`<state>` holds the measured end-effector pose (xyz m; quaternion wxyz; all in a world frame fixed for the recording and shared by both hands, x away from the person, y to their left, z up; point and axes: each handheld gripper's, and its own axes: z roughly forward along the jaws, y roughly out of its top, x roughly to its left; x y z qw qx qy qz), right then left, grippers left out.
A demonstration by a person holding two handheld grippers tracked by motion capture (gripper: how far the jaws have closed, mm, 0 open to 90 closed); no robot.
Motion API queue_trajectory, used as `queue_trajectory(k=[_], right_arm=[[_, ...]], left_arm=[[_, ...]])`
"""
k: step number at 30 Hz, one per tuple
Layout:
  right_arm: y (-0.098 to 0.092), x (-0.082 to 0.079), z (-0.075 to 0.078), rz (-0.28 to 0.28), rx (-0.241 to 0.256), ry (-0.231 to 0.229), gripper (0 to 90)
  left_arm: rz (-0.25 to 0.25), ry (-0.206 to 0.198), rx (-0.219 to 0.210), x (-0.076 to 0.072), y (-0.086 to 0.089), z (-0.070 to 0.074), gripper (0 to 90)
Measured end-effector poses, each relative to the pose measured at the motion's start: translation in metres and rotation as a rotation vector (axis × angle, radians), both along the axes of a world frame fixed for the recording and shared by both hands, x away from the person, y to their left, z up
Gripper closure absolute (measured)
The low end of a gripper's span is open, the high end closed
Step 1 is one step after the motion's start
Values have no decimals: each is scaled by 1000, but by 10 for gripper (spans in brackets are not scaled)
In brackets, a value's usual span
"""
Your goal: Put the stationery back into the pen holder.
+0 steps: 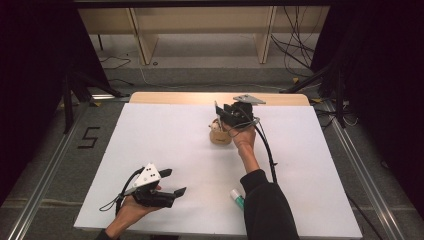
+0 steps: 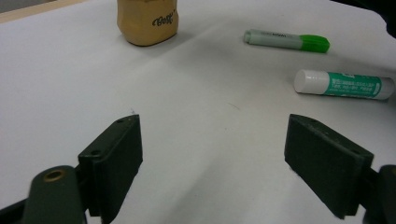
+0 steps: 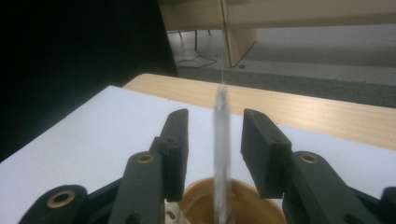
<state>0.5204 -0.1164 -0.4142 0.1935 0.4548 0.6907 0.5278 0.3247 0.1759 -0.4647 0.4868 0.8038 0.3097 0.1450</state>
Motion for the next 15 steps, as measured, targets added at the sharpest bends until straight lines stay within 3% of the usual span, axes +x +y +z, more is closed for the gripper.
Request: queue_trajectory(k=[3, 12, 15], right_arm=[[-9, -4, 8, 10, 18, -5, 596], [-26, -22, 24, 42, -29, -16, 472], [-34, -37, 28, 74, -80, 11, 379]], left_arm=[[0, -2, -1, 0, 0, 0, 188], [6, -1, 4, 1, 0, -1, 188], [10, -5, 3, 1, 1, -1, 188]])
